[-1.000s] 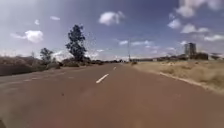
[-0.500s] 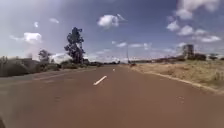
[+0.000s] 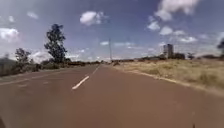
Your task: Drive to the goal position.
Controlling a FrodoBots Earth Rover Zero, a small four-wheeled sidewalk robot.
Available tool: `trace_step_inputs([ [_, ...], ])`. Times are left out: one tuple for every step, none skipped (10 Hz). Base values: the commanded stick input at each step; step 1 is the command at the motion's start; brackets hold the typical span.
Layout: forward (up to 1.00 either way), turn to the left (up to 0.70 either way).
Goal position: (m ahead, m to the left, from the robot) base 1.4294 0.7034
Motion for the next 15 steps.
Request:
trace_step_inputs([
  [1.0,0.02],
  [1.0,0.02],
  [1.0,0.02],
  [1.0,0.02],
  [1.0,0.02],
  [1.0,0.03],
  [1.0,0.03],
  [1.0,0.03],
  [1.0,0.03],
  [1.0,0.03],
  [1.0,0.03],
  [1.0,0.06],
  [1.0,0.13],
  [1.0,0.18],
  [1.0,0.23],
])
